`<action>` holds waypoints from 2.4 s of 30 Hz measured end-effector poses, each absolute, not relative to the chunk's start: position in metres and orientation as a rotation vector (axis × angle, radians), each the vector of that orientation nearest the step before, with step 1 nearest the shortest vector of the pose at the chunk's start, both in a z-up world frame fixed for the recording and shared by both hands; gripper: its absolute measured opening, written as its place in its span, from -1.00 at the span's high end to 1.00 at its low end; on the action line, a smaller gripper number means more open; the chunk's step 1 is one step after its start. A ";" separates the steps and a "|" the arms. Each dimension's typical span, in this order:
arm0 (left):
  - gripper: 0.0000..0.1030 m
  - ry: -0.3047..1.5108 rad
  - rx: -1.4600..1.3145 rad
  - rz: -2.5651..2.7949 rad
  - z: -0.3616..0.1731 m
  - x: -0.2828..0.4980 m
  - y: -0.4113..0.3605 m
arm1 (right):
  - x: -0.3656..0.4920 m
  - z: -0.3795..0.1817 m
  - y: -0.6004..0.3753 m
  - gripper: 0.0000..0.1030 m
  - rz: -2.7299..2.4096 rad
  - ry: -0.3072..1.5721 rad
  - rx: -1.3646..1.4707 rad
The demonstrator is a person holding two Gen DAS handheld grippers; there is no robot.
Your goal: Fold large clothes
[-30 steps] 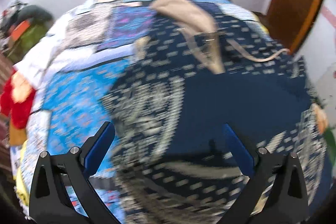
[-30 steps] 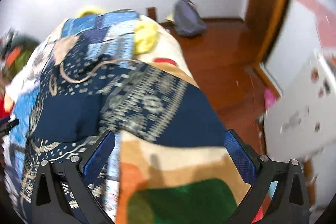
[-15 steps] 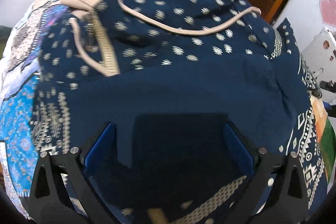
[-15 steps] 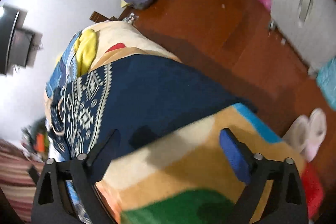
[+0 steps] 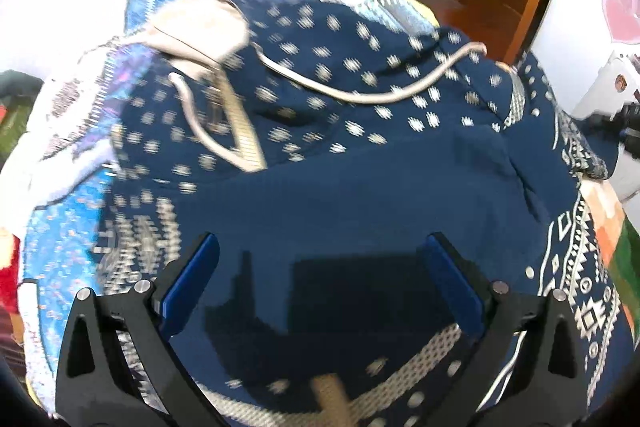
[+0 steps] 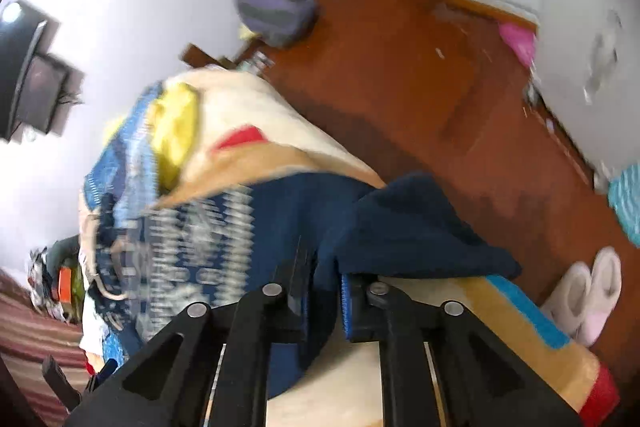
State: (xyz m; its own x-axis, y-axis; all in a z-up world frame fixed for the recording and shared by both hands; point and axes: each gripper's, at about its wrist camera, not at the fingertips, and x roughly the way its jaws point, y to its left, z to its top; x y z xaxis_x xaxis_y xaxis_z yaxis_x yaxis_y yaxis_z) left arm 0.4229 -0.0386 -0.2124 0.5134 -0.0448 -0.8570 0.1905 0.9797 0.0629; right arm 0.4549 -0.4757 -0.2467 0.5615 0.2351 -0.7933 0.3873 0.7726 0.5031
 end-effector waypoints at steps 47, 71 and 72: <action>-1.00 0.917 0.006 -0.197 -0.142 0.365 0.023 | 0.377 -0.162 -0.234 0.81 0.347 1.103 0.066; 0.73 0.878 0.203 -0.271 -0.162 0.464 -0.123 | 0.392 -0.186 -0.336 0.81 0.154 1.063 0.042; 0.73 0.861 0.183 -0.264 -0.152 0.463 -0.113 | 0.394 -0.182 -0.332 0.81 0.166 1.051 0.034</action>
